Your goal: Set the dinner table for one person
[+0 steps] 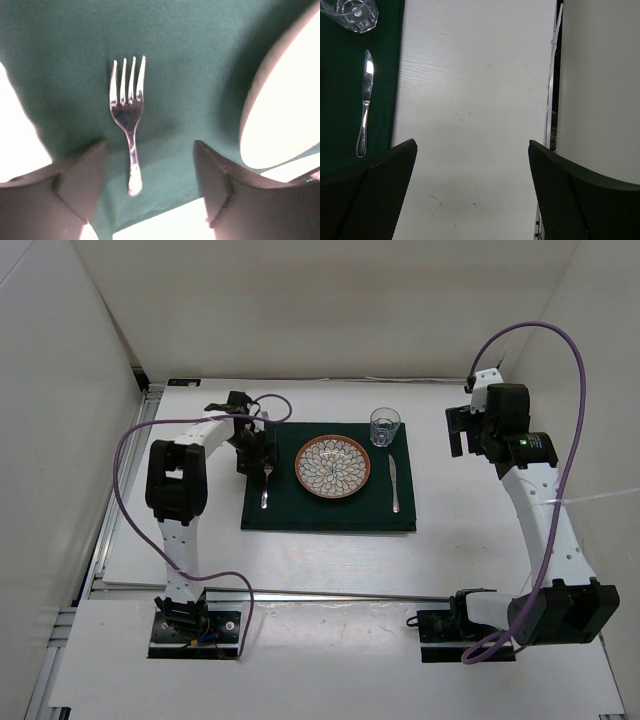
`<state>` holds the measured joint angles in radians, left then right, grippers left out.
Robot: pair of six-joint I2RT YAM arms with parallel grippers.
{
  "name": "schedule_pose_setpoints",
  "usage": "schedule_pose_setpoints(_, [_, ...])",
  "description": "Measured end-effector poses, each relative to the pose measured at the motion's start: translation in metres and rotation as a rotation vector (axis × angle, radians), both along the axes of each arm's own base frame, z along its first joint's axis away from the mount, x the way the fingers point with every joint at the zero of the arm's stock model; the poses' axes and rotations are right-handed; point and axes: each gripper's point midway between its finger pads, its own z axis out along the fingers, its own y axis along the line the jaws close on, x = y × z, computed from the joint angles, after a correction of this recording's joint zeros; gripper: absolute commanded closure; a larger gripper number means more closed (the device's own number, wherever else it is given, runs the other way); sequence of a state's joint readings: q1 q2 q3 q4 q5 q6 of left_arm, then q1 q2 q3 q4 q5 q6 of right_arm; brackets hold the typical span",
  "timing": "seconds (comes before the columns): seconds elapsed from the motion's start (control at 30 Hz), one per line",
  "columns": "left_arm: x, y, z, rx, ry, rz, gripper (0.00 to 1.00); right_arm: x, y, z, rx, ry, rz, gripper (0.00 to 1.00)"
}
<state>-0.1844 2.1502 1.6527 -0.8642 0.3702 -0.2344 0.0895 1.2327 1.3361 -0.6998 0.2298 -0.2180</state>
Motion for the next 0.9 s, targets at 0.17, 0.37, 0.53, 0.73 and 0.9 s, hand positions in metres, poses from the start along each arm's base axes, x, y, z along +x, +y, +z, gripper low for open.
schedule_pose_setpoints(0.17, [0.004, 0.018, 0.025, -0.013, -0.048, 0.015, 0.0, 0.001, -0.006, -0.008, 0.019, 0.009, -0.004, 0.0])
schedule_pose_setpoints(0.37, [0.014, 0.069, 0.074, 0.021, -0.19, 0.042, 0.0, -0.001, -0.027, -0.046, 0.049, 0.083, -0.055, 0.0])
schedule_pose_setpoints(0.53, [-0.004, 0.13, 0.104, 0.139, -0.312, 0.089, 0.0, -0.02, -0.077, -0.106, 0.1, 0.206, -0.213, 0.0])
schedule_pose_setpoints(0.73, [-0.036, 0.19, 0.101, 0.284, -0.341, 0.141, 0.0, -0.034, -0.105, -0.131, 0.141, 0.255, -0.314, 0.0])
schedule_pose_setpoints(0.9, [-0.048, 0.221, 0.087, 0.324, -0.313, 0.183, 0.0, -0.028, -0.103, -0.129, 0.159, 0.232, -0.299, 0.0])
